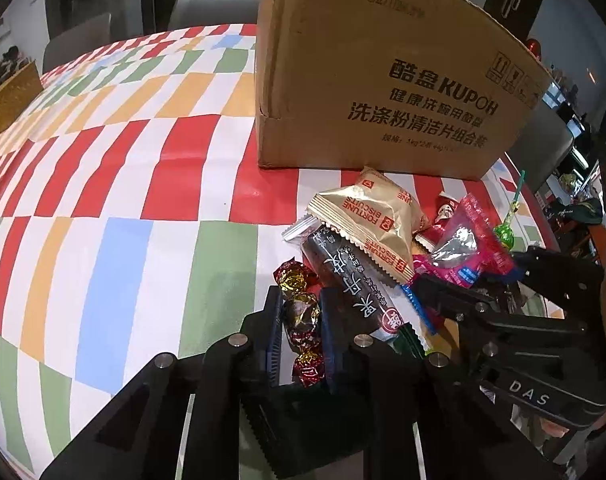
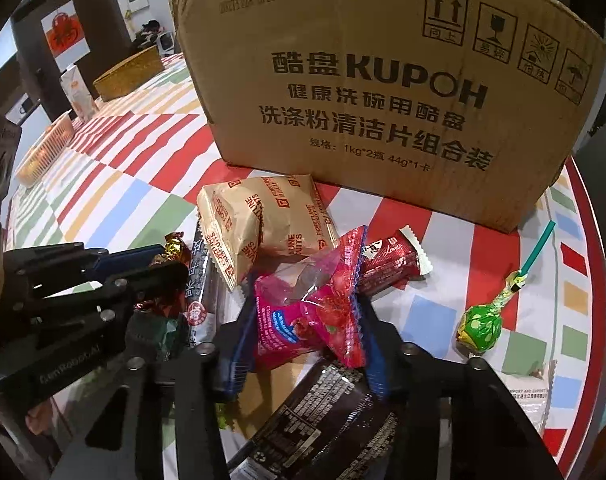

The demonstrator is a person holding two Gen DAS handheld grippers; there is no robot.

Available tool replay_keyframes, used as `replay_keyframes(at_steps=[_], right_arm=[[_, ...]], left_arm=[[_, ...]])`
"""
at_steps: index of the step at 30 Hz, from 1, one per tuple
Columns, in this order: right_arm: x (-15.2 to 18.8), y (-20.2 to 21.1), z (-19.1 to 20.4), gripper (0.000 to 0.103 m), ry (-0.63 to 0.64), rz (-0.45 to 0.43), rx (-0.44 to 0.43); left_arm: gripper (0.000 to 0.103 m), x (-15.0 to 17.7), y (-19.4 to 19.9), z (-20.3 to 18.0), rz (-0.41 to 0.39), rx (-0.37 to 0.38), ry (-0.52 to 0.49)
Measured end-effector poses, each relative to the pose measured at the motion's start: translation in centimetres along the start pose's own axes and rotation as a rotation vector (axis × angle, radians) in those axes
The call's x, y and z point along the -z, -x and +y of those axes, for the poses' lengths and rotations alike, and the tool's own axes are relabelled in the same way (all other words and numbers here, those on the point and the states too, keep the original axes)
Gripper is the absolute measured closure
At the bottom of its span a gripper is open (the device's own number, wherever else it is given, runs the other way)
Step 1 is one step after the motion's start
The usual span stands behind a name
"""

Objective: Organize snacks
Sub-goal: 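Grasp the gold-wrapped chocolates with the left gripper while the right grasps the pink candy bag, then carry both items over the cardboard box and open both grippers to release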

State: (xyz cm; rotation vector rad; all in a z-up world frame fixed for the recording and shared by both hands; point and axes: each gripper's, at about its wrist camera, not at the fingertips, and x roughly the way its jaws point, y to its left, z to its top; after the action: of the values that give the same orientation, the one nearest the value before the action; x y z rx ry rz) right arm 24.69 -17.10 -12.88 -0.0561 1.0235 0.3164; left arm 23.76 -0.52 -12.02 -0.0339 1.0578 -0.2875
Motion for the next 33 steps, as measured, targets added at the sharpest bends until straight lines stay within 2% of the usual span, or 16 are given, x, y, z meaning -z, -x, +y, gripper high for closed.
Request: replay_keyframes(at_steps=[4, 12, 33], right_arm=[[0.1, 0.5, -0.6, 0.063, -0.029, -0.009, -0.012], [0.3, 3.1, -0.9, 0.063, -0.047, -0.065, -0.014], [-1.2, 13.8, -1.2, 0.063, -0.030, -0.317, -0.002]], left_arm=[[0.084, 0.0, 0.5, -0.1, -0.009, 0.002, 0.012], [0.084, -0.2, 4.0, -1.2, -0.089, -0.006, -0.001], [0.084, -2.1, 13.2, -5.2, -0.316, -0.020, -0.081]])
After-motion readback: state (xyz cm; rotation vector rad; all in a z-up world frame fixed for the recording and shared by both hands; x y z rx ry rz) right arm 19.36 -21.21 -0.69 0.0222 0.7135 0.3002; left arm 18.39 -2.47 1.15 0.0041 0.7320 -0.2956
